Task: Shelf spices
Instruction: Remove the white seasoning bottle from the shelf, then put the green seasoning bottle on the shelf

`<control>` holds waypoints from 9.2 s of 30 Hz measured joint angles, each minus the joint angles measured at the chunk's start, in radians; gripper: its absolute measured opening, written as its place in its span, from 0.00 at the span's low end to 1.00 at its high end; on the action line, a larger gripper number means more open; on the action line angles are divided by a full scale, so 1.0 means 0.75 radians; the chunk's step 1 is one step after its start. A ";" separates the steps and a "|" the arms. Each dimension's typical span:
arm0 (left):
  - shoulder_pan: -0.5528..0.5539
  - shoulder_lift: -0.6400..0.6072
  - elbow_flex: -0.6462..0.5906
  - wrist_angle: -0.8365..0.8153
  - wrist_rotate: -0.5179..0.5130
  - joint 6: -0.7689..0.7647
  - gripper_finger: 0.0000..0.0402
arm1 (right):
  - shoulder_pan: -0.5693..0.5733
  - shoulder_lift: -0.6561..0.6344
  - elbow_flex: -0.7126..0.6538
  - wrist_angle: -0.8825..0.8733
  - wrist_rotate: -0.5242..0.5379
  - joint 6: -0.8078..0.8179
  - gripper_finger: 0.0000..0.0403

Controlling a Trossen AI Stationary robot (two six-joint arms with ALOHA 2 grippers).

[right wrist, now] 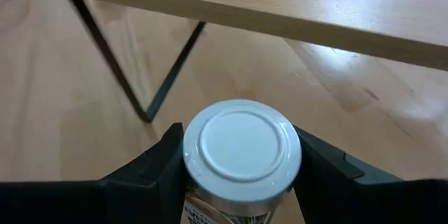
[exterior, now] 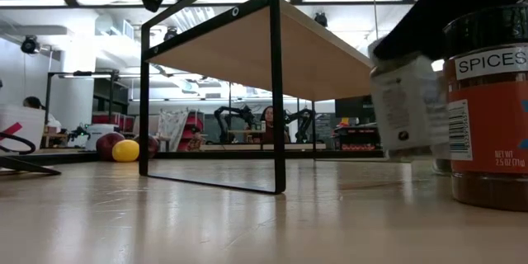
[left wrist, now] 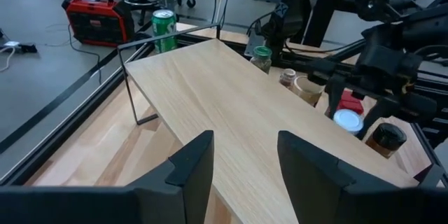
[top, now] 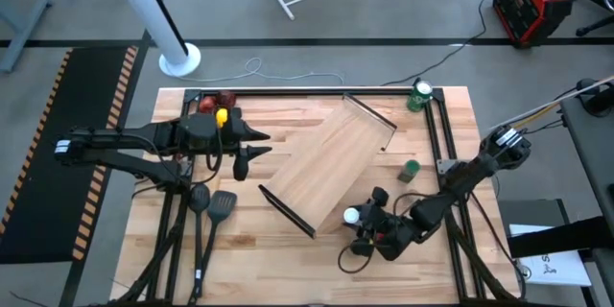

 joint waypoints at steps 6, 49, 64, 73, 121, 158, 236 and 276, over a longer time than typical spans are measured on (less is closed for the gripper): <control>0.000 0.000 0.000 -0.001 0.000 0.007 0.35 | -0.026 0.000 -0.008 0.056 -0.004 -0.095 0.46; 0.000 0.000 0.000 -0.028 0.000 0.002 0.36 | 0.077 -0.659 -0.019 -0.613 -0.330 0.280 0.58; 0.000 0.001 0.000 0.001 0.000 0.002 0.32 | 0.073 -0.744 -0.019 -1.401 -0.537 0.825 0.52; 0.000 0.001 0.000 0.006 0.000 -0.008 0.34 | 0.042 -0.759 -0.019 -1.639 -0.545 1.051 0.59; 0.000 0.001 0.000 0.025 0.009 0.022 0.33 | -0.891 -0.520 -0.081 -1.464 -0.812 -0.152 0.86; 0.000 0.001 0.000 0.006 0.010 0.017 0.32 | -0.915 -0.356 0.135 -1.640 -0.908 -0.205 0.44; 0.000 0.001 -0.026 -0.002 0.010 -0.010 0.31 | -1.506 0.586 1.864 -1.905 -1.162 -0.871 0.46; -0.002 0.001 -0.026 -0.058 0.017 -0.050 0.34 | -1.520 0.497 1.706 -1.907 -1.075 -0.920 0.71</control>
